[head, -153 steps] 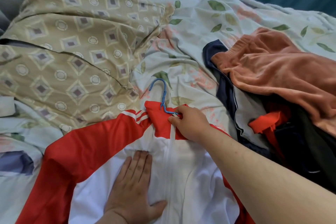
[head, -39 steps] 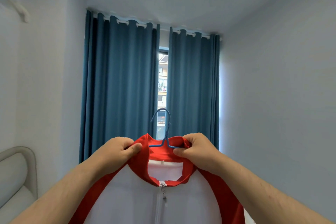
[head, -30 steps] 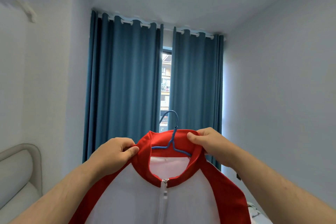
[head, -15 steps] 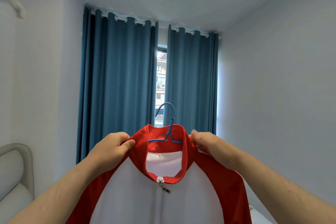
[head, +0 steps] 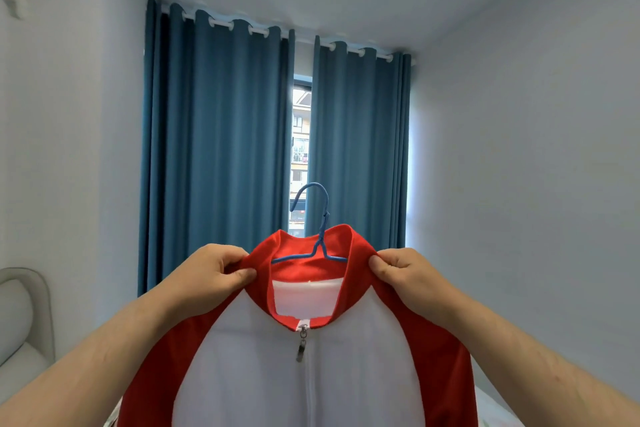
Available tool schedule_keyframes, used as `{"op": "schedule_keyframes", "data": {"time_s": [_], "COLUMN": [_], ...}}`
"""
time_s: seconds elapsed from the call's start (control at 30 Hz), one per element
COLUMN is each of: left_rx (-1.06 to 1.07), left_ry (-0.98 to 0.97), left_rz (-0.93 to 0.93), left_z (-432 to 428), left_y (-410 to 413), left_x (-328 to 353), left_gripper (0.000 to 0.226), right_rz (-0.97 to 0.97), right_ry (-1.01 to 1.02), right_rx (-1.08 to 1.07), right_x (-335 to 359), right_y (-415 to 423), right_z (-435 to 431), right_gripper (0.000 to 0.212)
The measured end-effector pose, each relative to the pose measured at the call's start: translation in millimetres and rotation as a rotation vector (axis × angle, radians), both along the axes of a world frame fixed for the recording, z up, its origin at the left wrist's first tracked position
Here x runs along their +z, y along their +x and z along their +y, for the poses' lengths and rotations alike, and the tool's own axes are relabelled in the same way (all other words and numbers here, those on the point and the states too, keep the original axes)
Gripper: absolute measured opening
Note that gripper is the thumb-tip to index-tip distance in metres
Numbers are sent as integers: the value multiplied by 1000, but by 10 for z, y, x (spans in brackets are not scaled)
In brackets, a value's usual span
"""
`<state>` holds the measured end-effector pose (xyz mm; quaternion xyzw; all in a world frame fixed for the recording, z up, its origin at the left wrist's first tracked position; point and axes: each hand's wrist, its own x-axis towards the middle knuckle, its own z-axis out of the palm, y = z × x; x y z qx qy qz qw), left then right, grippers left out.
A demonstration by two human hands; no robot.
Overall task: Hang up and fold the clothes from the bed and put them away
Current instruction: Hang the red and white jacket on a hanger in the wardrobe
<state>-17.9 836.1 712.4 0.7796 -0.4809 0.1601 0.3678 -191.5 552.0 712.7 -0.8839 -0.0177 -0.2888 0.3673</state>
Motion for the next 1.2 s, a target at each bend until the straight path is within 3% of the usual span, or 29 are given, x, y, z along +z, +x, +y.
{"op": "schedule_keyframes", "data": {"time_s": [0.1,0.17,0.37,0.5,0.63,0.97,1.2], "left_rx": [61,92,195,358,489,823,950], "left_ry": [-56,-86,-92,-73,-84,-27,-54], "left_rz": [2,7,-43,-128,-198,-310,-374], "left_z": [-5,10,133,292,439,493,295], "left_y": [54,68,-13,-136,-337,-1116,-1754], "left_x": [-32,-47,-60,-70,-56,-33,-137], "left_gripper": [39,49,40,54,54,62,49], "right_rz": [15,24,20,-37,-143,-269,-309], "right_ry": [197,220,-50,-119,-210,-217,-257], "right_rx": [73,83,1,6,34,269,413], "right_x": [-8,-11,-28,-62,-81,-84,-59], "right_y": [-8,11,114,239,350,371,205], "right_z": [-32,-11,162,239,331,215,20], "right_gripper": [34,31,31,40,46,44,40]}}
